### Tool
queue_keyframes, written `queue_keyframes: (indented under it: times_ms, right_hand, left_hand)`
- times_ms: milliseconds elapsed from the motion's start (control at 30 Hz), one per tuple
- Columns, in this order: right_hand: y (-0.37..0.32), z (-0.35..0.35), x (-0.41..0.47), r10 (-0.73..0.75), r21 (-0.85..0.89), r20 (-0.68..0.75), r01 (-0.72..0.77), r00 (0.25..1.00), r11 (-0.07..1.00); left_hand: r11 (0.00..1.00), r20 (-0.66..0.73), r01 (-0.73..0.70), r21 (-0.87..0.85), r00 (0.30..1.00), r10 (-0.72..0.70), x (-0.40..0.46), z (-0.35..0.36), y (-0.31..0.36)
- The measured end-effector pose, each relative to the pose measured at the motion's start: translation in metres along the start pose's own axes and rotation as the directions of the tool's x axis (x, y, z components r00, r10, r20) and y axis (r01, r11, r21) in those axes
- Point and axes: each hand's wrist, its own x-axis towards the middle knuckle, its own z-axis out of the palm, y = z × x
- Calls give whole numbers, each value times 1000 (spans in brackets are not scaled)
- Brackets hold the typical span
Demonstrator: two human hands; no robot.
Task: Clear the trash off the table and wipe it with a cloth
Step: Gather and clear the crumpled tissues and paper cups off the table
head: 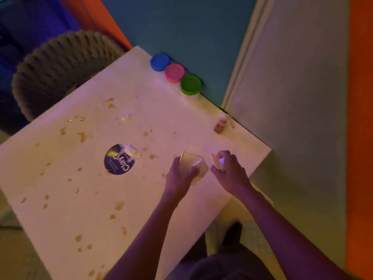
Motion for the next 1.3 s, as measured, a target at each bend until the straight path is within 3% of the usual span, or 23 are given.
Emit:
queue_keyframes:
  times_ms: [300, 433, 733, 1100, 1300]
  right_hand:
    - [134, -56, -84, 254, 229, -173, -212, 952, 950]
    - [186, -65, -114, 348, 302, -187, -283, 919, 910]
    - [286, -51, -179, 579, 477, -20, -501, 815, 722]
    - [340, -10, -191, 729, 629, 54, -590, 683, 506]
    - [376, 23, -157, 769, 672, 45, -589, 637, 449]
  left_hand:
    - [957, 242, -145, 250, 967, 83, -62, 125, 20]
    - [921, 300, -195, 336, 950, 92, -85, 167, 12]
    - [848, 440, -249, 467, 898, 22, -138, 248, -21]
    - [795, 490, -276, 540, 871, -31, -122, 307, -64]
    - [749, 521, -313, 584, 852, -50, -75, 345, -99]
